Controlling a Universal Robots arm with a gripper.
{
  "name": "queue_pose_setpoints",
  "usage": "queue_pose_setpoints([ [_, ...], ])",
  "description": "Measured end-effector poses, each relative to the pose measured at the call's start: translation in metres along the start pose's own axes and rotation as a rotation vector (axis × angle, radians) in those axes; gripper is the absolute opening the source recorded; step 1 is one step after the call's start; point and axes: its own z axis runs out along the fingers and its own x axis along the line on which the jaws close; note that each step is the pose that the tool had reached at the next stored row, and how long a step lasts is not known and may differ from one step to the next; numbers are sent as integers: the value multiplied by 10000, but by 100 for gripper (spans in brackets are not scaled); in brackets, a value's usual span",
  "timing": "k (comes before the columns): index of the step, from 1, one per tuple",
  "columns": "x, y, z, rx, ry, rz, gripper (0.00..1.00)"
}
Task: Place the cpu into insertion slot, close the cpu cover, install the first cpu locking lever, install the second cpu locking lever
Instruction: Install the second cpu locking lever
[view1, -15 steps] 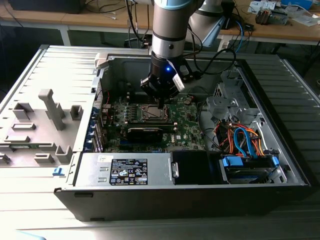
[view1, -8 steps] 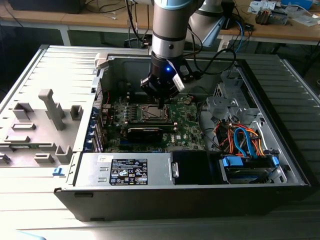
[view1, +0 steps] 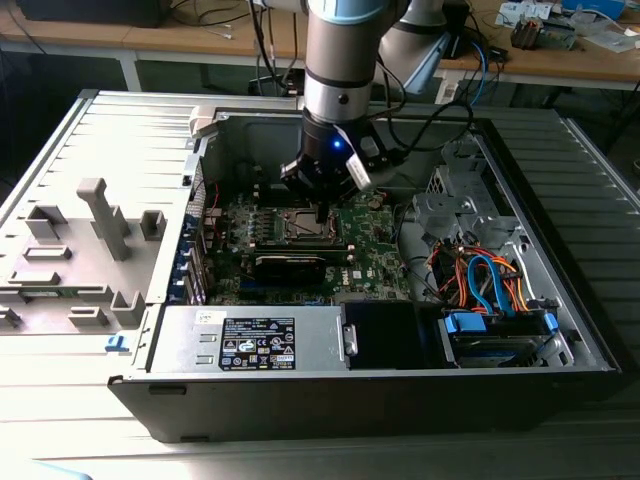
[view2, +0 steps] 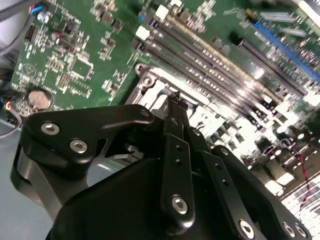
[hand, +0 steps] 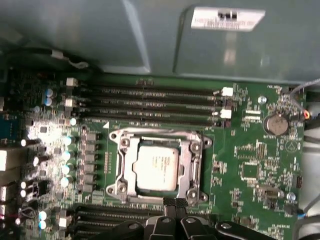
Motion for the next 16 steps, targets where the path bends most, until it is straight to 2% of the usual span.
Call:
queue_pose_setpoints([
  [2,3,-58,1,-14,0,-1,11],
  [3,5,-96,3,-61,-3,-2,11],
  [4,8,-130,5,-272,-18,-6,11],
  [5,9,-155,6,-595,-40,-12,11],
  [8,15,-233,8,-1316,-89,-23,11],
  [10,21,-292,11,-1594,-107,-29,11],
  [12,27,-333,14,-1725,-117,-30,11],
  [13,34,-368,17,-1857,-126,-33,11],
  [14,38,-392,19,-1950,-132,-34,11],
  [15,42,-410,20,-2013,-136,-35,11],
  [16,49,-446,23,-2118,-143,-37,11],
])
